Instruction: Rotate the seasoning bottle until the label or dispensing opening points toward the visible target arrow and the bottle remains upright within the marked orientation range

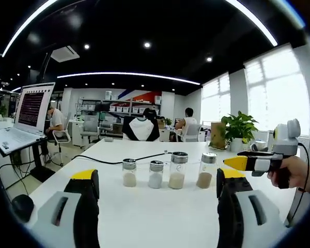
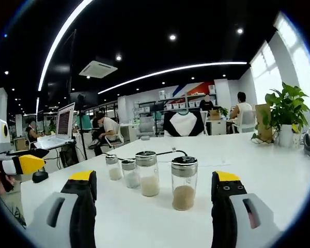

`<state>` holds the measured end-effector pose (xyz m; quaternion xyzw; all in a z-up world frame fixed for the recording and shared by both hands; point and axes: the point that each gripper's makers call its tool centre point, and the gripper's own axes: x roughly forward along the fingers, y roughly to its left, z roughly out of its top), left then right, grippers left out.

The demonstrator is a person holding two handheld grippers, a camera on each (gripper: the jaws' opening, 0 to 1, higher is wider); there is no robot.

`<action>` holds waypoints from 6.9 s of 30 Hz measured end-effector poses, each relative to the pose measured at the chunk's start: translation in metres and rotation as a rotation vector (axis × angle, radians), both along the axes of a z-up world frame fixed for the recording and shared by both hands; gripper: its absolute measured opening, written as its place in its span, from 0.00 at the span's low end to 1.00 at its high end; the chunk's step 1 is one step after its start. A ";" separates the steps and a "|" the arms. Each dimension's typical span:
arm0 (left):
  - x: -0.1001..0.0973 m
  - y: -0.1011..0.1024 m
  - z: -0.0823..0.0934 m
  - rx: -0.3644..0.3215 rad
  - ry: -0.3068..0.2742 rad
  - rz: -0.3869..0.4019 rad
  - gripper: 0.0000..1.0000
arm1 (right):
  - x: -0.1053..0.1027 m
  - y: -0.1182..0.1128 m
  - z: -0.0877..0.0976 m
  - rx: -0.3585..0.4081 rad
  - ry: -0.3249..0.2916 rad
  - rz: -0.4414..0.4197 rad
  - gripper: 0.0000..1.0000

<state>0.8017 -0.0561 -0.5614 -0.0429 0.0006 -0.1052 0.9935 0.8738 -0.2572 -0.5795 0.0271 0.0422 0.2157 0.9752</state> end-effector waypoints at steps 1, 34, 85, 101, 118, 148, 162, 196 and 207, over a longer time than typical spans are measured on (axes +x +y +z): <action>0.000 0.000 0.000 0.000 0.000 -0.001 1.00 | 0.002 0.003 0.000 0.002 0.001 0.008 0.94; -0.002 -0.002 0.004 0.016 -0.003 -0.002 1.00 | 0.055 0.075 -0.010 -0.021 0.066 0.164 0.77; -0.003 -0.008 0.006 0.009 -0.001 -0.024 0.99 | 0.136 0.081 -0.075 -0.232 0.387 -0.073 0.41; -0.002 0.004 0.000 0.014 0.017 0.006 0.99 | 0.130 0.081 -0.075 -0.259 0.389 -0.048 0.41; -0.002 -0.001 -0.003 0.016 0.027 -0.005 0.99 | 0.107 0.083 -0.080 -0.290 0.424 0.020 0.40; 0.004 -0.007 -0.008 0.025 0.042 -0.015 0.99 | 0.039 0.073 -0.081 -0.298 0.417 0.101 0.40; 0.004 -0.007 -0.009 0.026 0.044 -0.026 0.99 | 0.017 0.071 -0.081 -0.290 0.405 0.128 0.41; -0.001 -0.011 -0.010 0.023 0.064 -0.034 0.99 | 0.003 0.078 -0.073 -0.236 0.344 0.276 0.50; -0.005 -0.014 -0.007 0.046 0.061 -0.050 0.99 | -0.001 0.078 -0.068 -0.276 0.261 0.486 0.58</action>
